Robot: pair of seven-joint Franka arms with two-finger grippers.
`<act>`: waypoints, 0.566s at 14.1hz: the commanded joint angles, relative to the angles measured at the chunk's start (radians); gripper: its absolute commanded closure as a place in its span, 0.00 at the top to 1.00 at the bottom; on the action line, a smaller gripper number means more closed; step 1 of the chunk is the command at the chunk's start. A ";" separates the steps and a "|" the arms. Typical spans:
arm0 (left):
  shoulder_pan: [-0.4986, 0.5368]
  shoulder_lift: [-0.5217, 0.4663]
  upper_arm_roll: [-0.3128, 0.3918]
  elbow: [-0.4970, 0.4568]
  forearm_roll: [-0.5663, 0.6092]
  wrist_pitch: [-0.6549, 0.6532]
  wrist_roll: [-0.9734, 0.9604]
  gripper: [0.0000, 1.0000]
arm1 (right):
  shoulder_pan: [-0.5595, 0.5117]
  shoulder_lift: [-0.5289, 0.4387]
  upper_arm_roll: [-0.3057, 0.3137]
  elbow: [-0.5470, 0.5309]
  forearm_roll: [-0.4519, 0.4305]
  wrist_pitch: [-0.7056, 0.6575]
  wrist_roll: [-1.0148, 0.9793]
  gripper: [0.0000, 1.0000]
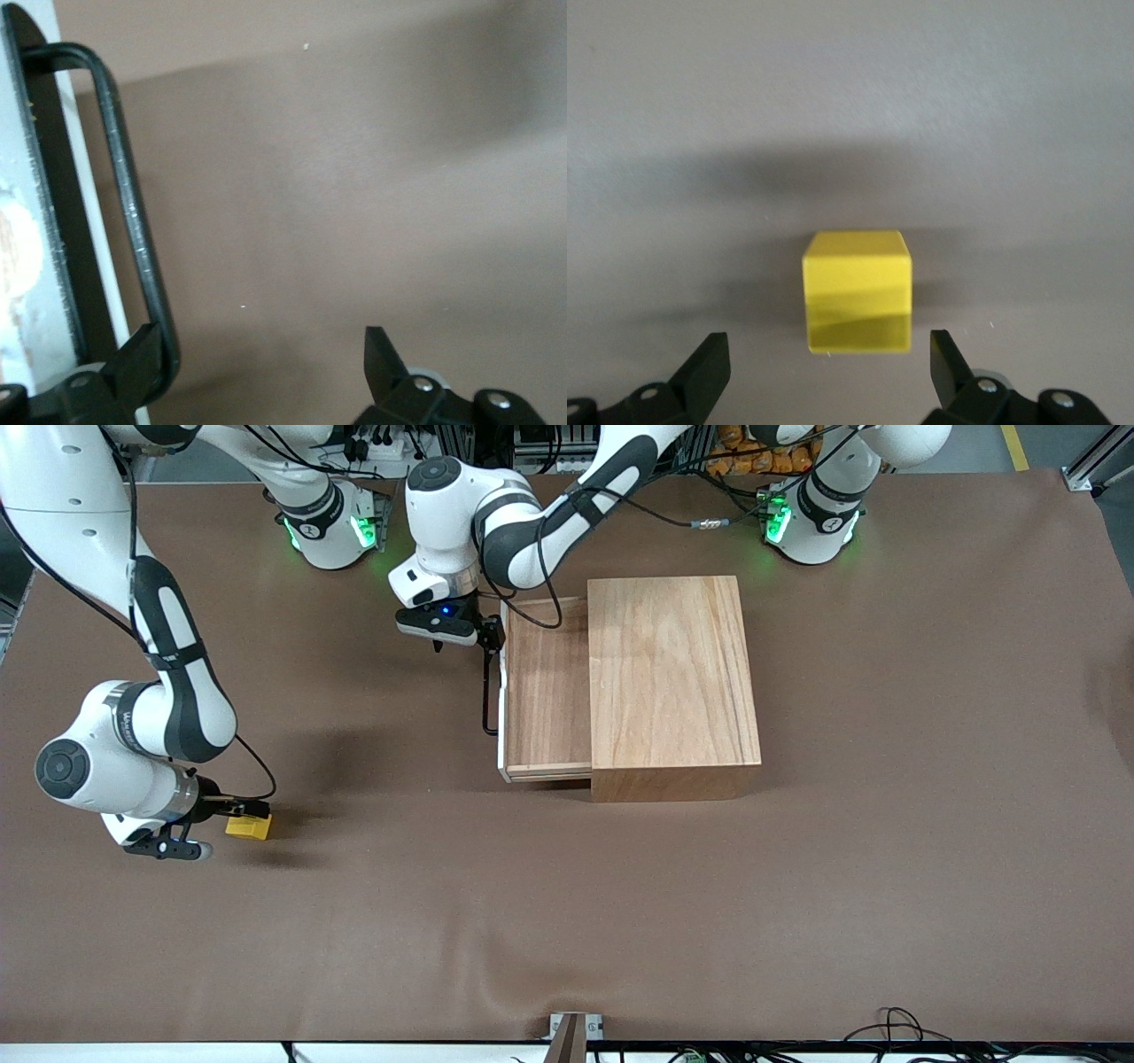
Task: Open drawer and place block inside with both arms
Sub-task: 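Reach the right gripper to the yellow cube while the left gripper holds, then grasp the yellow cube with the right gripper while the left gripper withdraws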
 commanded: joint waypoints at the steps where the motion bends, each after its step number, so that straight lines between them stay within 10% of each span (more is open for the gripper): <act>1: -0.004 0.016 -0.003 0.056 -0.035 0.012 -0.005 1.00 | 0.005 0.049 -0.001 -0.004 0.003 0.098 -0.086 1.00; 8: 0.088 -0.199 0.011 0.018 -0.040 -0.173 -0.002 1.00 | -0.007 0.075 -0.001 0.001 0.003 0.129 -0.186 1.00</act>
